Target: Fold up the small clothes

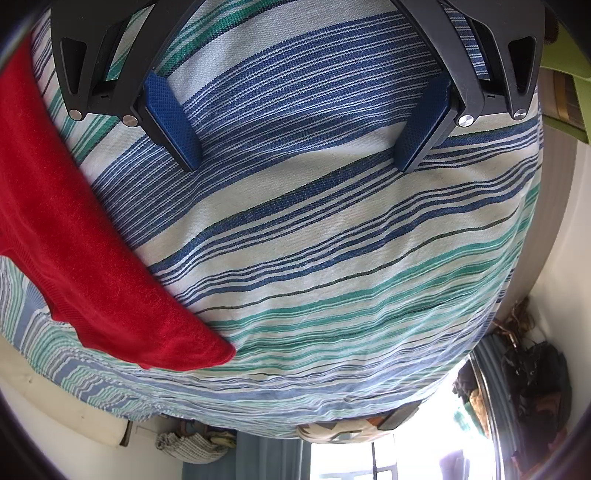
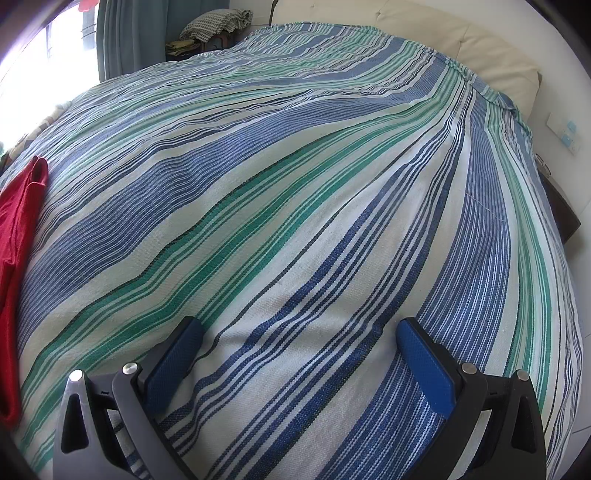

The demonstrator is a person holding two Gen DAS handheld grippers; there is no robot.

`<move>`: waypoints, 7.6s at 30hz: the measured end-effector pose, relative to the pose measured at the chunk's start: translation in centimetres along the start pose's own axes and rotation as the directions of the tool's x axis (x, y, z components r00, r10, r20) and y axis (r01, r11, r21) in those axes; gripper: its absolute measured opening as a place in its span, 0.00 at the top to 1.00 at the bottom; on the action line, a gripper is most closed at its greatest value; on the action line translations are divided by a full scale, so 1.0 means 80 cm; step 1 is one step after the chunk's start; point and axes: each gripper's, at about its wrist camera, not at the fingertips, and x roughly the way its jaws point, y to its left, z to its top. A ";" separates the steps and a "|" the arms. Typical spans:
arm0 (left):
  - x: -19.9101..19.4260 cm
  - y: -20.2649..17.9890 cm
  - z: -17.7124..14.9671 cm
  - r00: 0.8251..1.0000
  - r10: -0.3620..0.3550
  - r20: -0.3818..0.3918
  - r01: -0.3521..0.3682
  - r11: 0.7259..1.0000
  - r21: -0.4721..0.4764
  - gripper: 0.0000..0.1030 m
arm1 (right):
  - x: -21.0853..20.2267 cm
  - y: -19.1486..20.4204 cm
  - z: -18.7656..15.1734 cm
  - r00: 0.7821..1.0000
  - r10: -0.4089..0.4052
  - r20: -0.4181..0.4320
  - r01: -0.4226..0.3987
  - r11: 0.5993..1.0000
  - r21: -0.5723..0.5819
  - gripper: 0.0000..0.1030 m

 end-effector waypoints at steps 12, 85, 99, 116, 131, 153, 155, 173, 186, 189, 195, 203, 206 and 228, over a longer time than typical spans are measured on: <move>0.000 0.001 0.000 1.000 0.000 0.000 0.000 1.000 0.000 0.00 | 0.000 0.000 0.000 1.000 0.000 0.000 0.000 1.000 0.001 0.00; 0.000 0.000 -0.001 1.000 -0.002 0.000 0.002 1.000 0.002 0.00 | 0.000 0.000 0.001 1.000 -0.001 -0.001 0.001 1.000 0.002 0.00; 0.000 0.000 -0.001 1.000 -0.003 0.000 0.003 1.000 0.002 0.00 | 0.000 0.000 0.000 1.000 -0.001 -0.001 0.001 1.000 0.002 0.00; 0.000 0.000 -0.001 1.000 -0.003 0.000 0.003 1.000 0.003 0.00 | 0.000 0.000 0.000 1.000 -0.002 -0.001 0.002 1.000 0.003 0.00; 0.000 0.000 -0.001 1.000 -0.003 0.001 0.003 1.000 0.003 0.00 | 0.000 0.000 0.001 1.000 -0.002 -0.001 0.002 1.000 0.003 0.00; -0.007 -0.002 0.005 0.999 -0.026 -0.047 0.028 0.999 0.033 0.00 | 0.000 0.000 0.000 1.000 -0.002 -0.002 0.002 1.000 0.004 0.00; -0.021 0.006 0.003 0.995 -0.078 -0.054 0.081 0.996 0.047 0.01 | 0.000 0.000 0.000 1.000 -0.002 -0.002 0.003 1.000 0.004 0.00; -0.149 0.048 -0.058 0.938 -0.346 0.007 0.345 0.933 -0.106 0.01 | 0.000 0.000 0.000 1.000 -0.003 -0.002 0.003 1.000 0.005 0.00; -0.138 0.050 -0.039 0.886 -0.464 -0.021 0.463 0.885 -0.044 0.01 | 0.000 0.000 0.001 1.000 -0.003 -0.002 0.003 1.000 0.005 0.00; -0.126 0.010 -0.019 0.763 -0.644 -0.045 0.645 0.764 -0.010 0.01 | 0.000 0.000 0.001 1.000 -0.003 -0.003 0.003 1.000 0.005 0.00; -0.036 -0.073 0.026 0.704 -0.650 -0.287 0.682 0.731 0.017 0.01 | 0.000 0.000 0.000 1.000 -0.003 -0.003 0.003 1.000 0.005 0.00; -0.032 -0.072 0.035 0.855 -0.450 -0.259 0.493 0.859 0.134 0.03 | -0.001 0.001 0.001 1.000 -0.005 -0.003 0.005 1.000 0.005 0.00; -0.017 -0.089 0.025 0.801 -0.485 -0.350 0.554 0.823 0.126 0.03 | 0.001 0.003 0.003 1.000 -0.022 -0.016 0.022 1.000 -0.009 0.00; -0.122 0.001 -0.067 0.806 -0.459 -0.374 0.512 0.858 0.051 0.64 | -0.184 0.031 -0.197 0.721 0.688 -0.077 -0.648 0.710 0.275 0.02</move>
